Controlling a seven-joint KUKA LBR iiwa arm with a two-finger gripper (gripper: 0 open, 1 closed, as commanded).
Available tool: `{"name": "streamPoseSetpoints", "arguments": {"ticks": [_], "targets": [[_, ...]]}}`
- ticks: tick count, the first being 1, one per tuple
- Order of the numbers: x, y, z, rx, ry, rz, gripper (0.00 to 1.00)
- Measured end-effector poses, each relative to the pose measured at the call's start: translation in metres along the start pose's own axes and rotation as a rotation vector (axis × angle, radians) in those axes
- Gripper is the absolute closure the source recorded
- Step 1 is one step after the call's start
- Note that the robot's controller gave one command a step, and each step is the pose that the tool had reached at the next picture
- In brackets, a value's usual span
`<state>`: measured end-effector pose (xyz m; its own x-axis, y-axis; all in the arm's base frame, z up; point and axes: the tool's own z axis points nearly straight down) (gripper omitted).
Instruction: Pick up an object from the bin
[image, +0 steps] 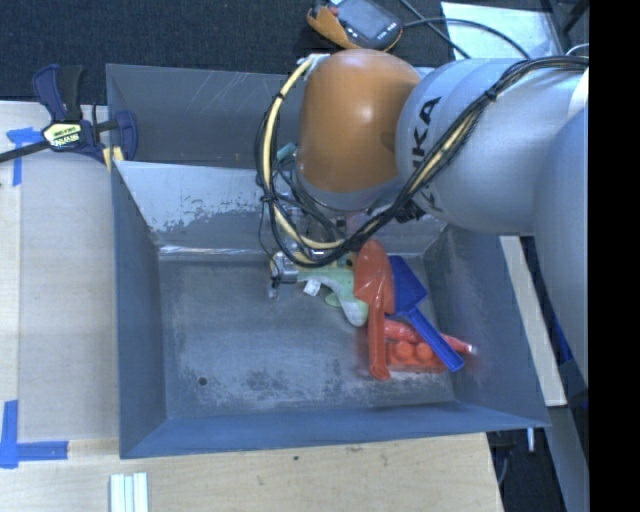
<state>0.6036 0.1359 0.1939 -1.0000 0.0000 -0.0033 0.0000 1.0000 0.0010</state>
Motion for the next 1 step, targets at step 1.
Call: {"name": "streamPoseSetpoints", "arguments": {"ticks": [1], "targets": [[-0.0242,-0.1162,0.1218,0.001,0.004,0.018,0.0]]}}
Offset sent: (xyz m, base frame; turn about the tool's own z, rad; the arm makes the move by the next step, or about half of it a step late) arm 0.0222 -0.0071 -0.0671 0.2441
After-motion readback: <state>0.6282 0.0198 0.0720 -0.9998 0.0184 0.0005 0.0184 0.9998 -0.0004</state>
